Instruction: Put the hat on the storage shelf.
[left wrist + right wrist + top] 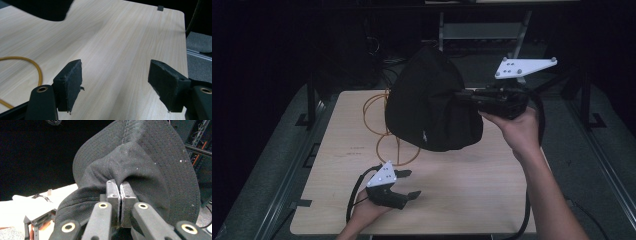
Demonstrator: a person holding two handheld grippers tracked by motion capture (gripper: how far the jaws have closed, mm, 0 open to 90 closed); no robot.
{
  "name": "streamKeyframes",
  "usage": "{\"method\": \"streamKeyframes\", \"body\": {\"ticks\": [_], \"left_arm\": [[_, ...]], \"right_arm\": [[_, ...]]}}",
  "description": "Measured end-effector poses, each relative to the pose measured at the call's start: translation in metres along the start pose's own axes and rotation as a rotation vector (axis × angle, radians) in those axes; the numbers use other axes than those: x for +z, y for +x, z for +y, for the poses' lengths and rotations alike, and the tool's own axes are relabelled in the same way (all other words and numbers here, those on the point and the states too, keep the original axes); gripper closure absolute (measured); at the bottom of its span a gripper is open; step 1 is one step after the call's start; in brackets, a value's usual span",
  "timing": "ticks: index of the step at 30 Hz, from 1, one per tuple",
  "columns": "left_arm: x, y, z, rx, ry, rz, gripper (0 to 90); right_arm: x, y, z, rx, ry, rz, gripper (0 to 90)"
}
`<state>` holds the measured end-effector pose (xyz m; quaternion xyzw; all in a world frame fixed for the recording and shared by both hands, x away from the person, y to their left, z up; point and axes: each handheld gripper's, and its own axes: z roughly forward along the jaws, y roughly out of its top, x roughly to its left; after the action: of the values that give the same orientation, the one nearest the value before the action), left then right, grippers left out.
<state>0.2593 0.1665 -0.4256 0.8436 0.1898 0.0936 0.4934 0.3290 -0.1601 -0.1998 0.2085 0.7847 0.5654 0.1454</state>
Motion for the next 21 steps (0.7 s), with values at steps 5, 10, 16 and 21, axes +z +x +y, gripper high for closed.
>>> {"method": "streamKeyframes", "body": {"ticks": [5,10,16,21], "left_arm": [[0.001,-0.002,0.001,0.015,0.005,-0.009,26.9],[0.003,-0.004,0.002,0.023,0.006,-0.016,26.9],[0.005,-0.007,0.002,0.034,0.005,-0.023,26.9],[0.007,-0.007,0.003,0.032,0.000,-0.027,26.9]], "right_arm": [[0.009,-0.002,0.009,0.001,-0.012,0.013,88.2],[0.018,-0.004,0.016,0.006,-0.017,0.029,88.2],[0.033,-0.005,0.025,0.005,-0.019,0.049,88.1],[0.045,-0.007,0.034,0.003,-0.011,0.058,88.1]]}}
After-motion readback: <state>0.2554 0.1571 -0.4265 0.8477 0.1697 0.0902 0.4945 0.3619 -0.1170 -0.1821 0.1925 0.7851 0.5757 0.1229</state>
